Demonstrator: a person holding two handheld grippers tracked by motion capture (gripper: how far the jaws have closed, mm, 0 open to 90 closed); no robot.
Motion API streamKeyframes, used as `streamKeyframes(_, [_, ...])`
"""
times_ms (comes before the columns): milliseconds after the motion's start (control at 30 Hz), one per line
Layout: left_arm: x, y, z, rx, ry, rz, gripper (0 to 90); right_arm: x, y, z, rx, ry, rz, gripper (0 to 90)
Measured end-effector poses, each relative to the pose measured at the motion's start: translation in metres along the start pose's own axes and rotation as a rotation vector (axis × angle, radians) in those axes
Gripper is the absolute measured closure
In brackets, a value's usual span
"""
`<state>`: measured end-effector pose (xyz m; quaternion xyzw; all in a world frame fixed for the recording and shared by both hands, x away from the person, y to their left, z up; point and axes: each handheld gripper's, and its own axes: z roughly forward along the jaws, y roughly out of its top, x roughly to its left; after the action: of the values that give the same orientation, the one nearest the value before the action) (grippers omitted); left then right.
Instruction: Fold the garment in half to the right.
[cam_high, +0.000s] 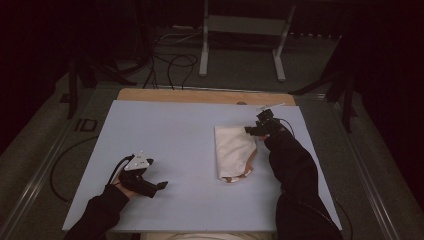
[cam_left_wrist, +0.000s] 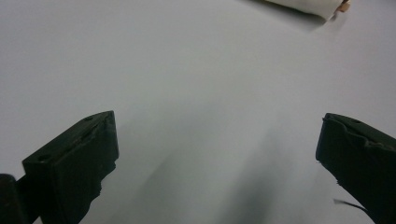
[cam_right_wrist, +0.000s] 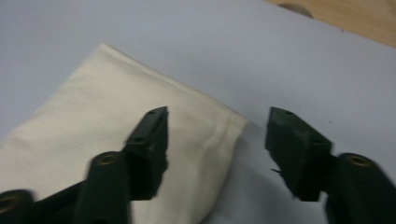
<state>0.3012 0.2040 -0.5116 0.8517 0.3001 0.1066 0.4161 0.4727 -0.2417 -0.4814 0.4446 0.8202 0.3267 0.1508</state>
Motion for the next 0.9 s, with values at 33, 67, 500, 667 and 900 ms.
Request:
streamKeyframes(33, [0.0,0.0,0.0,0.0,0.005,0.002,0.0,0.002,0.001,-0.001,-0.004,0.008,-0.003,35.7])
streamKeyframes(67, [0.0,0.0,-0.001,0.001,0.006,0.002,0.0,0.004,0.003,-0.002,-0.01,0.012,-0.009,33.3])
streamKeyframes(500, [0.003,-0.004,-0.008,0.01,0.009,-0.012,0.0,0.023,0.022,-0.007,-0.009,0.127,-0.03,13.0])
streamKeyframes(667, [0.003,-0.005,-0.009,0.016,0.009,-0.02,0.0,0.032,0.028,-0.009,-0.004,0.146,-0.049,11.5])
streamKeyframes(900, [0.003,-0.006,-0.009,0.02,0.007,-0.014,0.0,0.042,0.028,-0.013,-0.016,0.182,-0.069,10.6])
